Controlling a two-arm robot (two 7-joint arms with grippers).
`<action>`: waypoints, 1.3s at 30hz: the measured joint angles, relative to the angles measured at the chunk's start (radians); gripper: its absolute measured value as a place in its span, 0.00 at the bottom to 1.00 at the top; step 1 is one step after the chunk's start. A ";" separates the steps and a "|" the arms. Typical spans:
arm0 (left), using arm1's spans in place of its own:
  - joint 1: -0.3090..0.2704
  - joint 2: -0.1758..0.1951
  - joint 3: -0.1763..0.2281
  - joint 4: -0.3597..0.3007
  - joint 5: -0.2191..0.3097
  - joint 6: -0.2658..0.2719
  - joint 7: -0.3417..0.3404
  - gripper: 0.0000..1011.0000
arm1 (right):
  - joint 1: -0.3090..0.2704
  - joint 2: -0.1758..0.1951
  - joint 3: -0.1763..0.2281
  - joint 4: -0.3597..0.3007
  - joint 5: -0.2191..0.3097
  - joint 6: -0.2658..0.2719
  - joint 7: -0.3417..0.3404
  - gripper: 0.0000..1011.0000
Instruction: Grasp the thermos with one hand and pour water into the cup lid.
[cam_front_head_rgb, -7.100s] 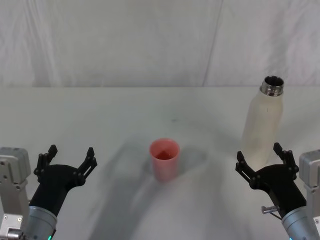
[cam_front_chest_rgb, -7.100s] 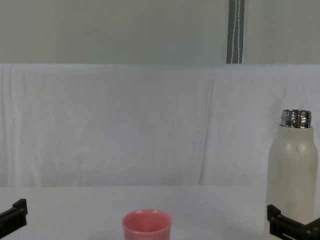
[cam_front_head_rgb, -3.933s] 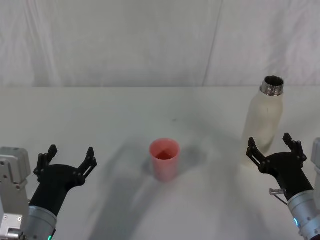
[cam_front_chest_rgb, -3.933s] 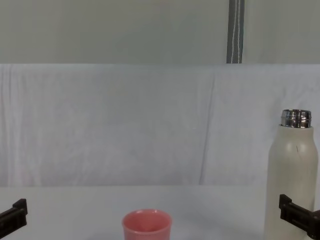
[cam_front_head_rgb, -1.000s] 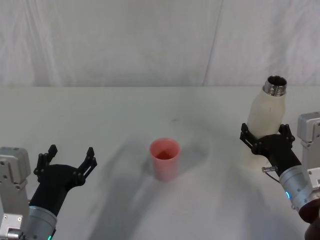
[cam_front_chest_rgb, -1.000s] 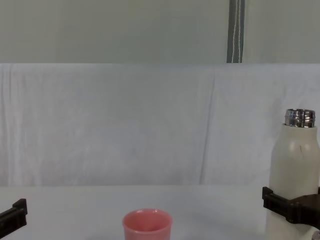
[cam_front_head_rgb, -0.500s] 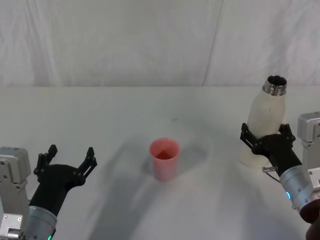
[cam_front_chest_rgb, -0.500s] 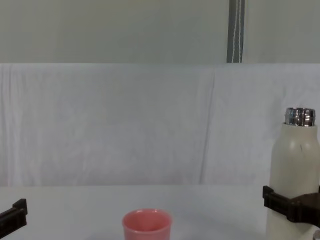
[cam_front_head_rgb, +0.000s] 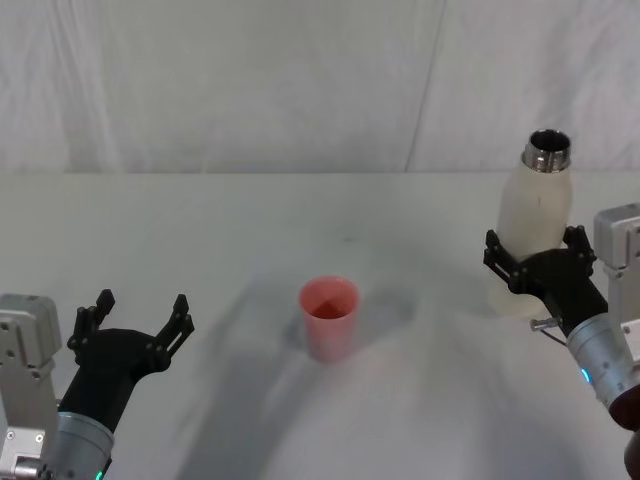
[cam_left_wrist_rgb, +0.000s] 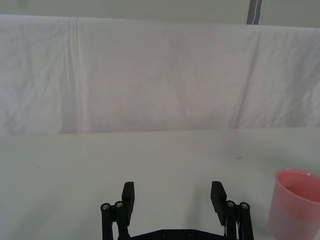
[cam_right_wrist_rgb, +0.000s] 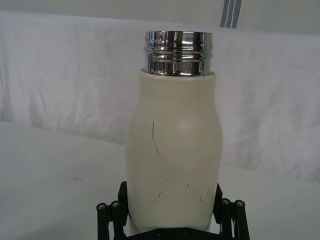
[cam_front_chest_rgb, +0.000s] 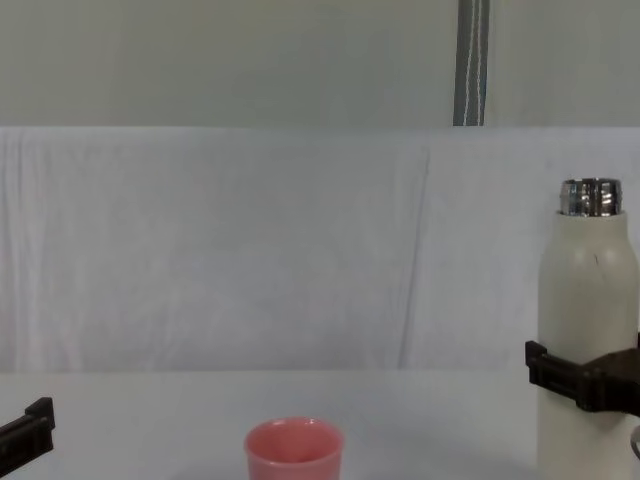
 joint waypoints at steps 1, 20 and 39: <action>0.000 0.000 0.000 0.000 0.000 0.000 0.000 0.99 | 0.001 0.001 0.000 -0.003 -0.002 0.002 0.000 0.95; 0.000 0.000 0.000 0.000 0.000 0.000 0.000 0.99 | 0.038 0.037 -0.026 -0.041 -0.068 0.026 0.011 0.95; 0.000 0.000 0.000 0.000 0.000 0.000 0.000 0.99 | 0.051 0.071 -0.055 -0.091 -0.148 0.012 0.013 0.95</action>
